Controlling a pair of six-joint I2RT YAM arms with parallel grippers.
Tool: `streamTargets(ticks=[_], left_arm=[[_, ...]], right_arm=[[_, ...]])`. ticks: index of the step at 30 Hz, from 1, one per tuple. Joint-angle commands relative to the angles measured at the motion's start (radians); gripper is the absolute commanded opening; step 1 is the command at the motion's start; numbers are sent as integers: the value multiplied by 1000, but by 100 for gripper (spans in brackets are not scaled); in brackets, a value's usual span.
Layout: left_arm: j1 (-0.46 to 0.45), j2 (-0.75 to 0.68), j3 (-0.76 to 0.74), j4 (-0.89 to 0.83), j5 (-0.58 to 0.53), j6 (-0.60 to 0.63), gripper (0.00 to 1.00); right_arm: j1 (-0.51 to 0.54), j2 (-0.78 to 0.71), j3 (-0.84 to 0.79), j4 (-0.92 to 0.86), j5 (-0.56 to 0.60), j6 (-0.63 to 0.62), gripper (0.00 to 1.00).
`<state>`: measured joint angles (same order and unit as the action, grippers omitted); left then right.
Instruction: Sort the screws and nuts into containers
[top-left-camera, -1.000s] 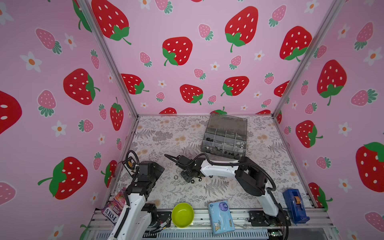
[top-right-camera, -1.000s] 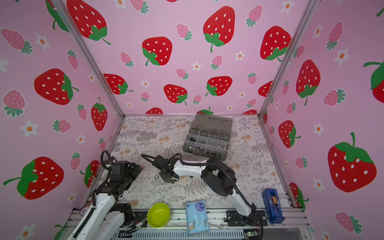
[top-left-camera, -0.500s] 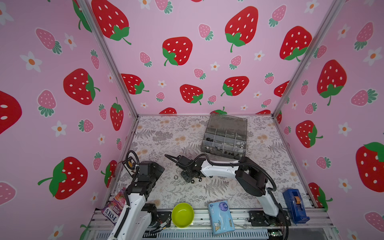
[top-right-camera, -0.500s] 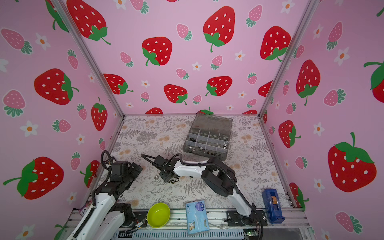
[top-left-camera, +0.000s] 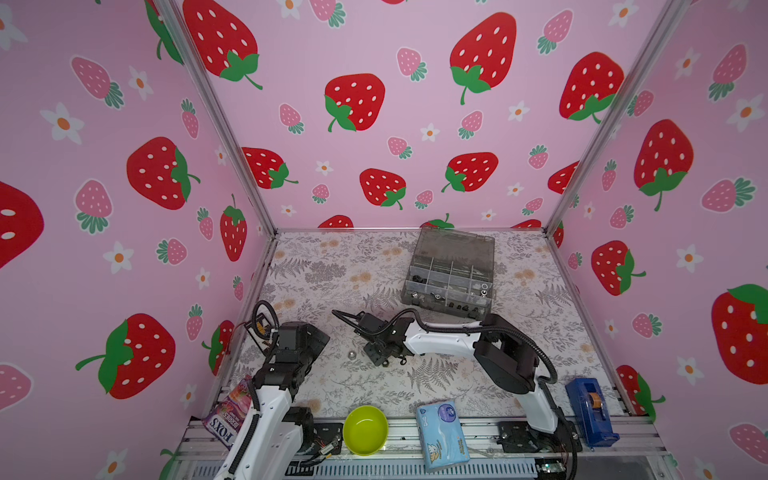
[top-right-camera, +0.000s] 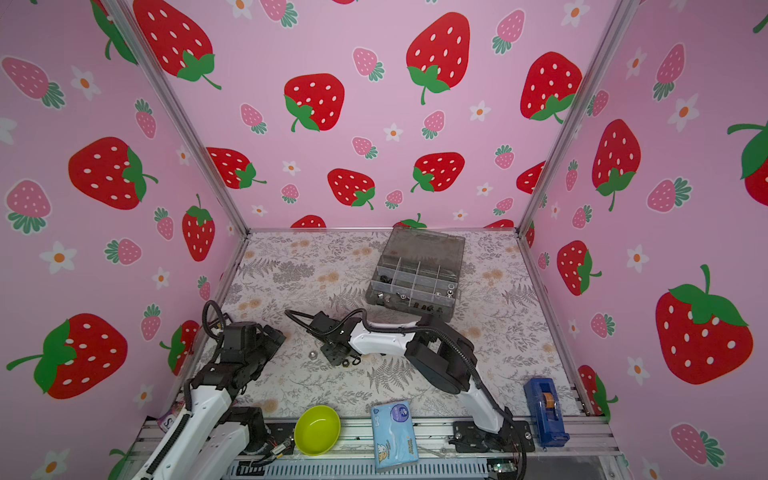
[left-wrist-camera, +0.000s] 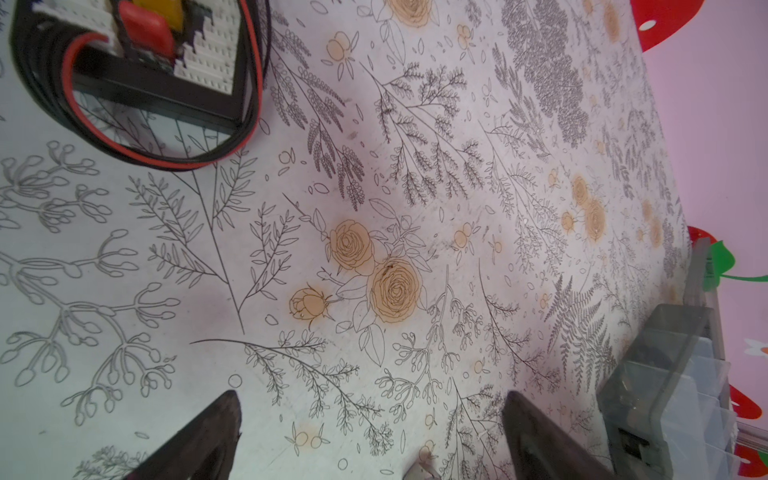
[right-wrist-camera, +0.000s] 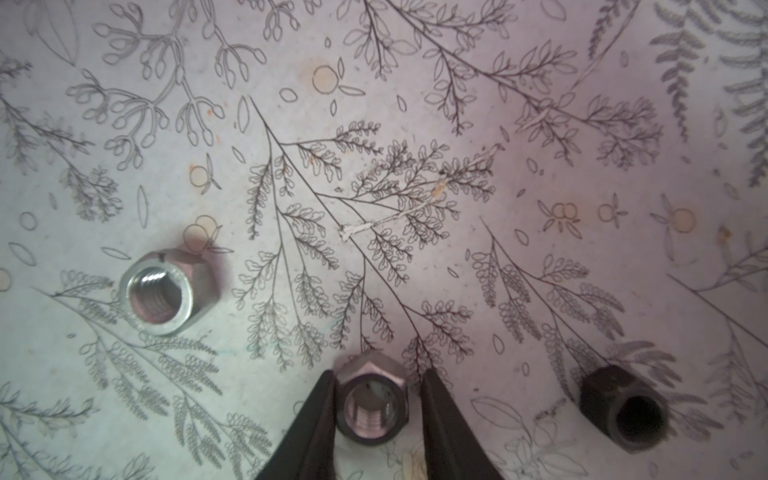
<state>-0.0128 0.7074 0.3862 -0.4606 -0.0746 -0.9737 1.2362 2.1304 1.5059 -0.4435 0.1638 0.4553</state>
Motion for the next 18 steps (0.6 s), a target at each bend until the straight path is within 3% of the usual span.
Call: streamTargets(ticks=[1,8,18], left_arm=[[5,0,-3,18,-1,-12,99],[6,3,3,16,4,0,99],[6,7,17,8,15,38,99]], right_arm=[[2,58,-57,-153,6,4,32],[0,77,-37,-143,2,3,30],[-7,-21,-68,-115,23,26,11]])
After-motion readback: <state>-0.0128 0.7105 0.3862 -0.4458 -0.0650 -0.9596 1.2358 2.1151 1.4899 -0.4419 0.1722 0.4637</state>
